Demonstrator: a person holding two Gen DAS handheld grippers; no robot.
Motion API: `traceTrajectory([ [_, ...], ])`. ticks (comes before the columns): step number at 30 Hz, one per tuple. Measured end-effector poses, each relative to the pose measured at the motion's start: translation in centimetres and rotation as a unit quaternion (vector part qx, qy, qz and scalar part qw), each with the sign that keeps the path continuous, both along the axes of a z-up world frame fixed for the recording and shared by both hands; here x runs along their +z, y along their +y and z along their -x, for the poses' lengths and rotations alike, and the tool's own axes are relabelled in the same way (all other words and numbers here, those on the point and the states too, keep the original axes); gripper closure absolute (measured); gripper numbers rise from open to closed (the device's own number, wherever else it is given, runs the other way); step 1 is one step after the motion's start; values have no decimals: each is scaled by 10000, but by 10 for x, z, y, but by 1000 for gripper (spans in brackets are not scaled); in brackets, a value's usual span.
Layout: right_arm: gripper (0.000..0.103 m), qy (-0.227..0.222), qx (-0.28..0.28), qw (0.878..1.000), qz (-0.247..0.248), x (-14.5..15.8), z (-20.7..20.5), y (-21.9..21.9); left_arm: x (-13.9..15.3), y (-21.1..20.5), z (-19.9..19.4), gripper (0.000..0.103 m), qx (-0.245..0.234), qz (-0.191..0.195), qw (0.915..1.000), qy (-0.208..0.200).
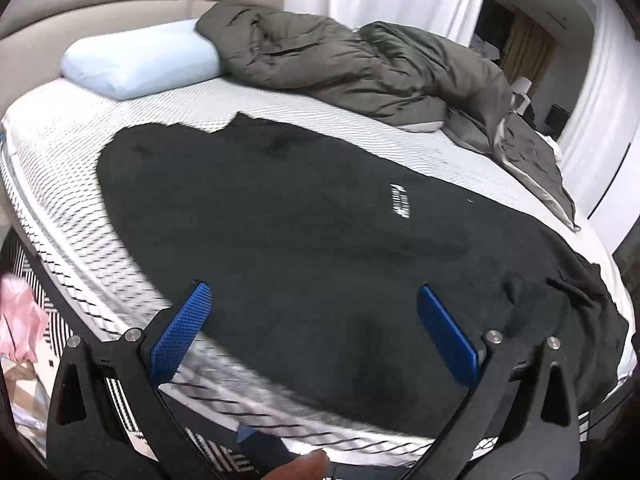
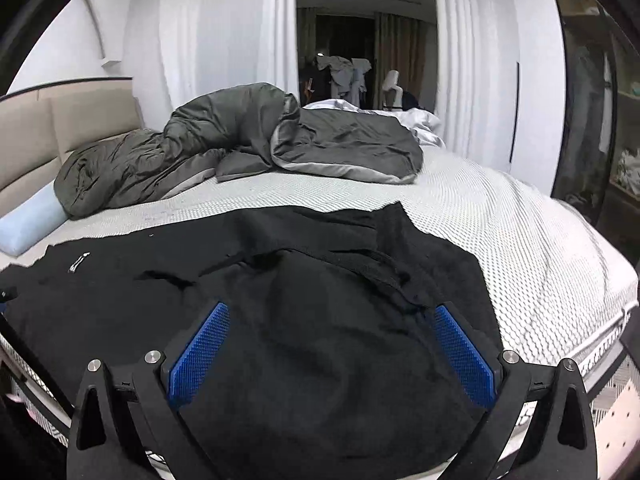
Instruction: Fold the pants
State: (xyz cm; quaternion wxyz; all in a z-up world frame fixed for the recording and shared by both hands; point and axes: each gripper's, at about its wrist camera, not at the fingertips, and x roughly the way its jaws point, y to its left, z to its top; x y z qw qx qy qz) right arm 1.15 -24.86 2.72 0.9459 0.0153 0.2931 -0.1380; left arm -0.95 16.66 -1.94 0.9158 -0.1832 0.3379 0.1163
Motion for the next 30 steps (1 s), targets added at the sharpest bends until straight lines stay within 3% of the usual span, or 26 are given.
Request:
traceTrajectory([
  [6, 0, -205, -32, 9990, -398, -1, 15, -17, -9, 71, 13, 1, 589, 227, 9978, 217],
  [10, 0, -220, -93, 9983, -530, -5, 17, -28, -25, 115, 15, 18, 694, 933, 9929, 240],
  [11, 0, -229, -115, 9981, -567, -5, 18, -32, -28, 124, 13, 19, 687, 1102, 9914, 172],
  [18, 0, -387, -235, 9960, -772, 1, 26, -47, -41, 150, -28, 26, 717, 1131, 9907, 253],
  [19, 0, -414, -232, 9959, -770, 4, 27, -48, -41, 155, -33, 47, 838, 1051, 9906, 235],
  [20, 0, -409, -224, 9960, -766, 6, 29, -49, -38, 156, -35, 86, 950, 953, 9906, 239],
  [21, 0, -397, -232, 9961, -748, 9, 30, -51, -35, 158, -32, 99, 968, 952, 9906, 176],
  [23, 0, -332, -247, 9968, -685, 13, 33, -54, -26, 162, -15, 101, 977, 1061, 9894, -146],
  [25, 0, -207, -314, 9976, -578, 18, 36, -58, -23, 164, -3, 101, 983, 871, 9912, -141],
  [27, 0, 71, -505, 9972, -545, 18, 40, -70, -25, 167, 1, 101, 1033, 973, 9898, -99],
  [30, 0, 531, -888, 9885, -1100, 5, 45, -100, -30, 170, 2, 101, 1086, 1092, 9881, -34],
])
